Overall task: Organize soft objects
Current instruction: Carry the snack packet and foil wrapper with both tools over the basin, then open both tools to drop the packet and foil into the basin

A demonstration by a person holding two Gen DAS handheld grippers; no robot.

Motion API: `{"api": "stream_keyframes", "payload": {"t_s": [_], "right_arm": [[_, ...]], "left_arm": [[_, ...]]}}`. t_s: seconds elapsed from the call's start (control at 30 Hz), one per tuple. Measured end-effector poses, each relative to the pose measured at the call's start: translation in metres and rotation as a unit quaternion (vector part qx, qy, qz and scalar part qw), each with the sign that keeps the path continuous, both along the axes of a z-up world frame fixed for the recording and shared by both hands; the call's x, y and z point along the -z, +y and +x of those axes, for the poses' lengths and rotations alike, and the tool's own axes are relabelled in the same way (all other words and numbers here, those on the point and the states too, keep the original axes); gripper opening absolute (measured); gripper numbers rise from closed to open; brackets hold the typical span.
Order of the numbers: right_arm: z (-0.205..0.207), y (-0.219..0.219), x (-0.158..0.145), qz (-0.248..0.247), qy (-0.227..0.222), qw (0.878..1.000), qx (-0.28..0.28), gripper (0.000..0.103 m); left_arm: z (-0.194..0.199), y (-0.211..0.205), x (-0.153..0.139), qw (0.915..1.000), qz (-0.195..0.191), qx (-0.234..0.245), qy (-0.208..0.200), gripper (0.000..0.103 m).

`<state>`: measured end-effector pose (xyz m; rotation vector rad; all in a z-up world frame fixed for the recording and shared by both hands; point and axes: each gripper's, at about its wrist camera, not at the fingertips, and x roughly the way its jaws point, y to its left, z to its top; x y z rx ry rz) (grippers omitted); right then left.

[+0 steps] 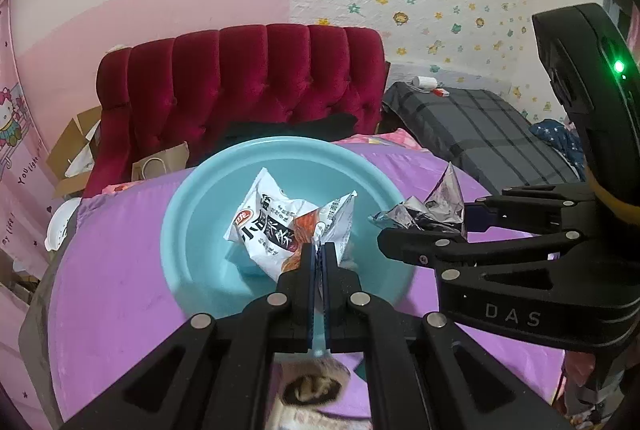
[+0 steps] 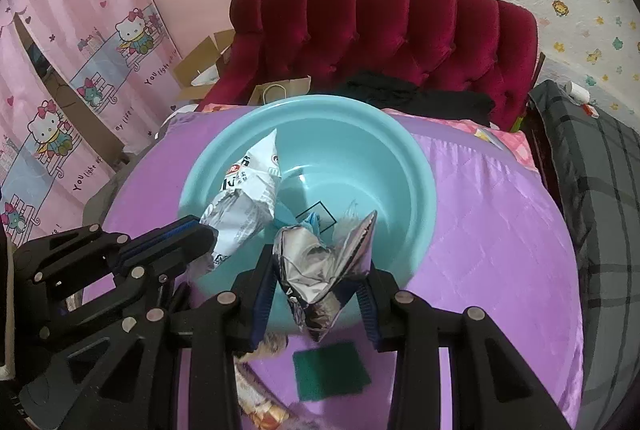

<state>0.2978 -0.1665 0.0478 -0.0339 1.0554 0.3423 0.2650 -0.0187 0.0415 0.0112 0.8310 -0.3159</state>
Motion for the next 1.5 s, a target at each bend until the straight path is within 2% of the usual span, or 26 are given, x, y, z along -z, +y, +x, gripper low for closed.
{"api": "stream_keyframes", "payload": {"t_s": [0.43,0.77,0.87,0.93,1.1,1.17,1.23,1.27,1.33,1.4,1.5], "right_arm": [[0.062,0.003,0.044,0.004,0.039,0.999,0.001,0.04],[0.088,-0.002,0.064,0.009,0.053,0.998,0.016,0.042],[0.091,-0.003,0.065,0.017,0.057,0.998,0.017,0.047],[0.09,-0.001,0.065,0.017,0.06,0.998,0.009,0.056],[0.089,0.001,0.061,0.013,0.053,0.998,0.012,0.064],[0.088,0.0,0.059,0.013,0.051,0.999,0.012,0.07],[0.085,0.001,0.056,0.006,0.043,0.999,0.012,0.084],[0.084,0.001,0.055,0.004,0.041,0.999,0.012,0.088],[0.082,-0.003,0.051,0.0,0.034,0.999,0.021,0.098],[0.08,-0.005,0.05,0.001,0.037,0.999,0.023,0.103],[0.075,-0.006,0.047,-0.009,0.034,0.999,0.025,0.103]], "left_arm": [[0.059,-0.001,0.039,0.9995,0.021,-0.005,0.023,0.002],[0.088,-0.002,0.064,0.9982,0.038,-0.014,0.043,0.003],[0.087,-0.002,0.069,0.9978,0.044,-0.013,0.048,0.003],[0.087,-0.005,0.07,0.9976,0.05,-0.008,0.048,0.003],[0.086,-0.003,0.068,0.9968,0.06,-0.024,0.047,0.006],[0.087,-0.003,0.068,0.9961,0.065,-0.03,0.052,0.017],[0.085,-0.004,0.065,0.9955,0.075,-0.037,0.045,0.046],[0.084,-0.003,0.064,0.9953,0.077,-0.042,0.042,0.072],[0.081,0.001,0.062,0.9952,0.071,-0.054,0.04,0.081],[0.079,0.005,0.061,0.9947,0.071,-0.064,0.039,0.101],[0.072,0.006,0.06,0.9945,0.073,-0.067,0.036,0.103]]}}
